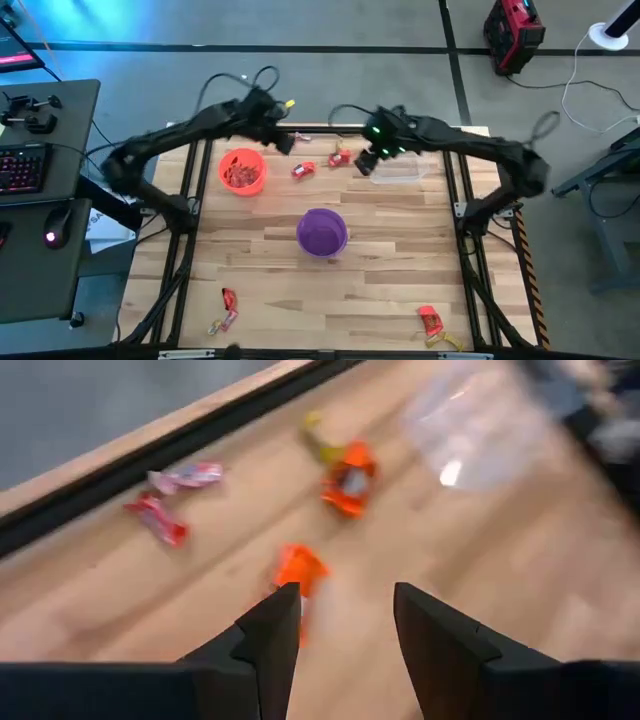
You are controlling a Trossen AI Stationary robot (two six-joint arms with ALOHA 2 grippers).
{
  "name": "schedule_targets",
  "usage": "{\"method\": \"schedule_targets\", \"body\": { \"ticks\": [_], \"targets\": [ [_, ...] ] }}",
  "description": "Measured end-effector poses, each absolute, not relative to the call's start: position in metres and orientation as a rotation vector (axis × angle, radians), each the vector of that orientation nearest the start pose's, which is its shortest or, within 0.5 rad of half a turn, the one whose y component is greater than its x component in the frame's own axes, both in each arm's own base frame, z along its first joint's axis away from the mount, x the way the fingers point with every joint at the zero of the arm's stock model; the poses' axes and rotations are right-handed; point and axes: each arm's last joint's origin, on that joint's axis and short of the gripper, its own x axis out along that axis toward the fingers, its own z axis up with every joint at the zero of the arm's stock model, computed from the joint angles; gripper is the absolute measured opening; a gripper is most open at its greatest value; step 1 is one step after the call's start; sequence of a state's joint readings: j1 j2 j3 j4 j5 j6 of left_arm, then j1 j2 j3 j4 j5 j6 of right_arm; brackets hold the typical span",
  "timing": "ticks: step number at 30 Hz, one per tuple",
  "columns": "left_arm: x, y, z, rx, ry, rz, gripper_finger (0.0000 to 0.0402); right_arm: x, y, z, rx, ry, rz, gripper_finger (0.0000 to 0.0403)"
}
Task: Sort candy by brand, put in halloween buckets
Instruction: Put the red candy into the purple bucket
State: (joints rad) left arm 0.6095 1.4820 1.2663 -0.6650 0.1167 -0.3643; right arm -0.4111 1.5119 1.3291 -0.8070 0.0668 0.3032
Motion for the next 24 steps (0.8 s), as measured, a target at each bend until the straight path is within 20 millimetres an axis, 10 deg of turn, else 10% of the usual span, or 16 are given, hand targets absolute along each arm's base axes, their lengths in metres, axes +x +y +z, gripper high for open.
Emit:
{"method": "schedule_targets", "body": {
  "ticks": [12,24],
  "targets": [
    [0.313,0.28,0.198,-0.879,1.041,0.887,0.0154,0.222,-0.072,0.272,0.733,0.777,-0.636,0.0222],
    [0.314,0.305,0.168,-0.917,1.044,1.097,0.0154,0.225,-0.057,0.256,0.694,0.794,-0.575,0.0222]
  ]
}}
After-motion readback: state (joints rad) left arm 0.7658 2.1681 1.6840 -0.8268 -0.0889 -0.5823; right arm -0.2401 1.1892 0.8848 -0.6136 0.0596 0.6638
